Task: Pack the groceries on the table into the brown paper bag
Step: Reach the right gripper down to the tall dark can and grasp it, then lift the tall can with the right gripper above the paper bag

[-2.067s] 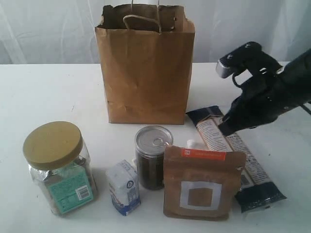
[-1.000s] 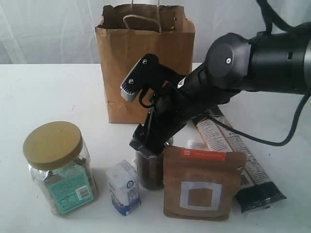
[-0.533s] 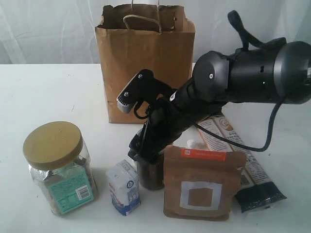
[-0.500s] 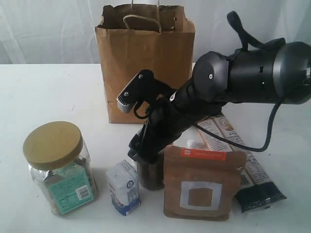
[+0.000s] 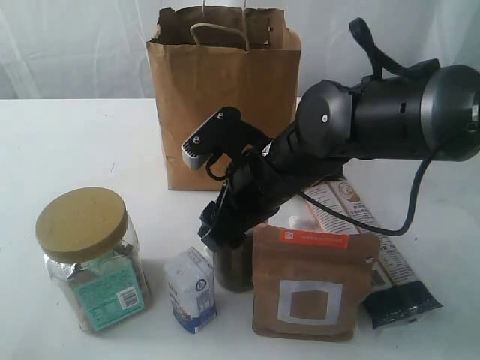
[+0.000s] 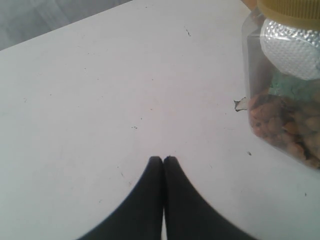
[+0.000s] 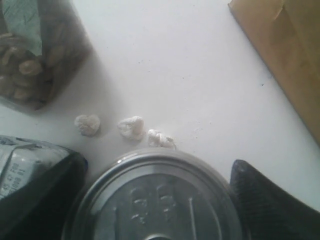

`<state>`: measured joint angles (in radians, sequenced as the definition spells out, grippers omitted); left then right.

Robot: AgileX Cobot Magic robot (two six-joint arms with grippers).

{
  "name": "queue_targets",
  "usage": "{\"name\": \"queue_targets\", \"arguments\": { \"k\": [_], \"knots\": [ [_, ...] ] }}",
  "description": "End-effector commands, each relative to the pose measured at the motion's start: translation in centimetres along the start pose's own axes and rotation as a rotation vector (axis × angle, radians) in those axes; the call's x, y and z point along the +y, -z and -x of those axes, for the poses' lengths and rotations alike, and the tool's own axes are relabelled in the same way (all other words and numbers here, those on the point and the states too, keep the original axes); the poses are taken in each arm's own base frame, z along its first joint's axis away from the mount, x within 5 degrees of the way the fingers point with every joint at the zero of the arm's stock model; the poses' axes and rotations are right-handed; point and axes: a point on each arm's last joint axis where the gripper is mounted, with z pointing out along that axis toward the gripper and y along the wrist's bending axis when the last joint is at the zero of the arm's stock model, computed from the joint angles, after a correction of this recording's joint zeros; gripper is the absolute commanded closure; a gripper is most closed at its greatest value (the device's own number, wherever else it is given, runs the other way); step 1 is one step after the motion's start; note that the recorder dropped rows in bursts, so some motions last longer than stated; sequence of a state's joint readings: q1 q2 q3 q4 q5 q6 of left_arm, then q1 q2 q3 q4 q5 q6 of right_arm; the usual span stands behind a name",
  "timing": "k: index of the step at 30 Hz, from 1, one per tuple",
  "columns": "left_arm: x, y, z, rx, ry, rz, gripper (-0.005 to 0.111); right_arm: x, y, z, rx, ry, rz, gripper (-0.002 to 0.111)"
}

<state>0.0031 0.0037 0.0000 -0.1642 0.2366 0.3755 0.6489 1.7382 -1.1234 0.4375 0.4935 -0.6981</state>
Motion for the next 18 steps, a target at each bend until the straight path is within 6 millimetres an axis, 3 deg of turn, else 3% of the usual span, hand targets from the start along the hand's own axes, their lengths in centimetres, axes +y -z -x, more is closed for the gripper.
{"name": "queue_targets", "arguments": {
  "k": [1, 9, 18],
  "knots": [
    [0.0, 0.0, 0.0, -0.007, 0.006, -0.006, 0.107, -0.1, 0.4, 0.7, -0.023, 0.001, -0.009, 0.076],
    [0.0, 0.0, 0.0, -0.007, 0.006, -0.006, 0.107, -0.1, 2.8, 2.7, -0.104, 0.005, -0.027, 0.076],
    [0.0, 0.0, 0.0, -0.007, 0.006, -0.006, 0.107, 0.4, 5.6, 3.5, -0.172, -0.013, -0.020, 0.076]
  ]
}}
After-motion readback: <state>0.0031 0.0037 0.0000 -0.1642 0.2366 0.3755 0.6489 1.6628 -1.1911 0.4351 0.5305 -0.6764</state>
